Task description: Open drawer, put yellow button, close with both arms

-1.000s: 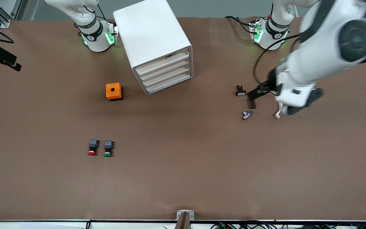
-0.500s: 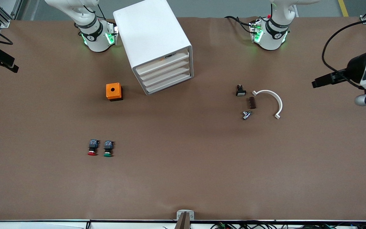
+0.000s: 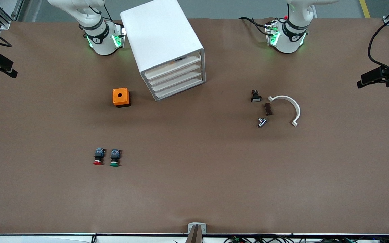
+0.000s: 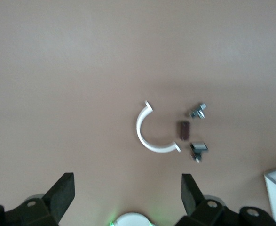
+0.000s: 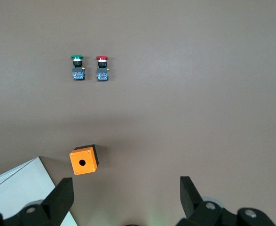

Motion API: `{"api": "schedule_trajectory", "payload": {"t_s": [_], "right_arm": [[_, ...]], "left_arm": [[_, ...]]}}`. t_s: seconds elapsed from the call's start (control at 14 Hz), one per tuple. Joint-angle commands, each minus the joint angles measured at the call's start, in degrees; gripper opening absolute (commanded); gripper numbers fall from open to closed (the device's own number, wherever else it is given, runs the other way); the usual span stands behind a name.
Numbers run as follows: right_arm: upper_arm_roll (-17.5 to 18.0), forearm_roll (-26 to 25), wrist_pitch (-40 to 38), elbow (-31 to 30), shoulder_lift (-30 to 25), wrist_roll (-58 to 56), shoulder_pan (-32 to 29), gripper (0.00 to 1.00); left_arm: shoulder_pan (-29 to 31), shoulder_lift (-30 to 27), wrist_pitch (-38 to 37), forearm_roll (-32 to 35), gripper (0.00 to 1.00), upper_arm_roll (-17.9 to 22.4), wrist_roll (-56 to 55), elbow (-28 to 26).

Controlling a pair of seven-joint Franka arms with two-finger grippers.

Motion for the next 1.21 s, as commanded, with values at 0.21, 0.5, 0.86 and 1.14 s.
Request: {"api": "schedule_trajectory", "payload": {"t_s": [0.21, 0.5, 0.86, 1.14], "right_arm": [[0.15, -0.17, 0.77, -1.56, -0.63, -1.04, -0.33, 1.00], [0.24, -0.08, 0.68, -1.56, -0.54, -1.13, -0.33, 1.00], [0.24, 1.33, 0.24, -1.56, -0.63, -1.13, -0.07, 1.00], [0.24, 1.33, 0.06, -1.74, -0.63, -1.13, 0.02, 1.00]], "left_arm": [[-1.55, -1.39, 4.31, 2.66, 1.00, -1.68, -0.47, -0.58], [-1.55, -1.39, 4.31, 2.22, 1.00, -1.77, -0.13, -0.32], [-1.46, -1.57, 3.95, 2.30, 1.00, -1.77, 0.49, 0.21], [-1.55, -1.48, 3.95, 2.39, 1.00, -2.92, -0.65, 0.21]]}}
